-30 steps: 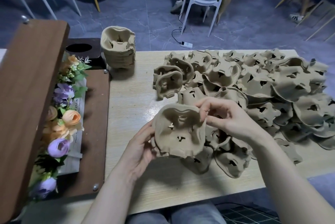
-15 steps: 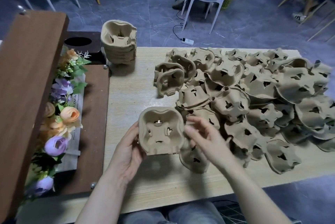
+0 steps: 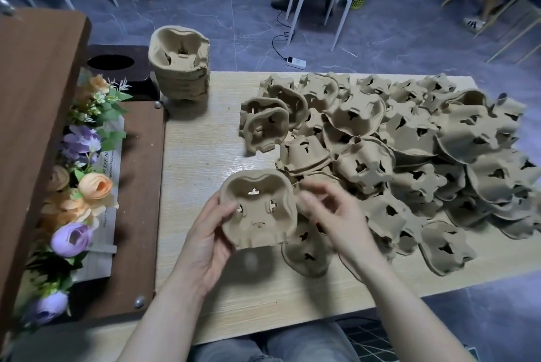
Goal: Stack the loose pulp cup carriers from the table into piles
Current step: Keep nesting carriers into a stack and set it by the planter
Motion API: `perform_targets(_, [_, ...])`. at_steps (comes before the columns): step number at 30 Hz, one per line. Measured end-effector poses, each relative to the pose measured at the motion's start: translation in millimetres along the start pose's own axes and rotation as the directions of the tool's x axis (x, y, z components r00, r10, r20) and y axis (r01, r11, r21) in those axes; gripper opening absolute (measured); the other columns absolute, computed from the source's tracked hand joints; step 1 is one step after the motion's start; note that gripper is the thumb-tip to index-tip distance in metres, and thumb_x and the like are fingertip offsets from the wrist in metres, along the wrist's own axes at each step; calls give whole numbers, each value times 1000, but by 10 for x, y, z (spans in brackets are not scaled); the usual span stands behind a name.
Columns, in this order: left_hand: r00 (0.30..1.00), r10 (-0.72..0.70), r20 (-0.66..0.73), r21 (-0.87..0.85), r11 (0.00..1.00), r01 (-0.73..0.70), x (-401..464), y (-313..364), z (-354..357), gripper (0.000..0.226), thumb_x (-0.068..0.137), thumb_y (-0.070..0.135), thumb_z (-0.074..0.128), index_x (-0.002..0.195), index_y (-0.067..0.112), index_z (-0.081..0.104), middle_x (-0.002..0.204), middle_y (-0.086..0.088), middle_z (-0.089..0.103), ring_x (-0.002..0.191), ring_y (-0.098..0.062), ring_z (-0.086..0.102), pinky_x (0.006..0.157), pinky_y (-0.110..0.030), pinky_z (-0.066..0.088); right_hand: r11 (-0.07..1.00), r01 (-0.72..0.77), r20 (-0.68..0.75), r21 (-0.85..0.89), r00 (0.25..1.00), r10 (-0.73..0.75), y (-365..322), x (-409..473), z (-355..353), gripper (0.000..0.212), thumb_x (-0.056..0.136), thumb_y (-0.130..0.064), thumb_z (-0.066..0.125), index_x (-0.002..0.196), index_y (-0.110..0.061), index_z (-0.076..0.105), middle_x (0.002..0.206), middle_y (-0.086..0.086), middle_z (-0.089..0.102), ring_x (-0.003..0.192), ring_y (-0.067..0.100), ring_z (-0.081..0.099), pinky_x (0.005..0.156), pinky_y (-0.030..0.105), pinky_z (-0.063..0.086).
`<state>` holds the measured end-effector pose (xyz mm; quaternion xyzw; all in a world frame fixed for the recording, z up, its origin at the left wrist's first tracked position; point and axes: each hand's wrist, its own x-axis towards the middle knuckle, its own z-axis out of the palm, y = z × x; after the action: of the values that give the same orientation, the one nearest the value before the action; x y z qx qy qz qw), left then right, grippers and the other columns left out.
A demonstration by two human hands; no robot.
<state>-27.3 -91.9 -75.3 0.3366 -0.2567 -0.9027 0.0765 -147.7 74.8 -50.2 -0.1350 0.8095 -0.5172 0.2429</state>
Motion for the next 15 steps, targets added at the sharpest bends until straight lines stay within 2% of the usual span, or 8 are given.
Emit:
perform_targets(2, [1000,5,4,-6,1000,-5,5,7,45,32,80,10,62,111,14,69,105,-7,74,92,-18,72,84,-42,56,982,98,-195,-164,972,-130,-41,165,-255,22,89,-22,69,112,-20,68,105,-8,65,87,2,58,81,25,48])
perform_targets(4, [1000,0,8,2,1000,0,29,7,64,32,78,11,63,110,14,70,103,-6,75,91,-17,72,84,-41,56,910,165,-267,-381,922,-279,-121,340,-544,24,89,-21,69,113,-20,67,102,-13,59,81,-4,51,80,19,44])
perform_targets(5, [1000,-5,5,8,1000,5,34,14,84,32,78,12,64,109,15,70,103,-6,75,90,-16,72,85,-41,56,870,166,-260,-465,914,-313,-164,430,-670,25,88,-23,68,113,-22,66,100,-13,56,77,-7,50,77,17,41])
perform_targets(7, [1000,-9,2,11,1000,9,49,10,119,30,77,12,64,107,15,71,102,-5,75,89,-15,73,85,-41,56,807,102,-221,-582,935,-278,-211,611,-871,27,88,-28,68,115,-25,65,107,-9,54,75,-7,50,73,24,42])
perform_targets(8, [1000,-11,3,4,1000,11,63,3,133,29,77,11,64,105,14,71,100,-5,75,87,-15,73,83,-40,57,768,57,-197,-638,952,-234,-218,694,-939,29,88,-31,68,116,-27,64,112,-7,53,77,-3,50,75,30,43])
perform_targets(10, [1000,-16,9,-10,1000,16,76,4,170,29,77,10,63,104,13,70,97,-4,75,84,-14,73,78,-38,60,692,7,-127,-722,982,-142,-213,813,-1018,34,87,-37,69,119,-28,62,118,-4,51,94,10,55,81,33,44])
perform_targets(12, [1000,-25,17,-11,1000,25,92,6,194,29,78,10,63,105,13,70,99,-5,75,85,-14,73,74,-36,63,640,16,-56,-768,994,-93,-198,871,-1029,32,87,-38,69,117,-29,64,119,-4,49,104,18,55,82,33,44])
perform_targets(15, [999,-33,10,-11,999,33,112,20,216,28,79,10,62,106,13,70,100,-6,75,86,-15,73,69,-33,63,548,77,3,-833,991,-134,-165,892,-1024,17,87,-32,68,104,-29,68,115,-3,50,100,22,57,73,33,44])
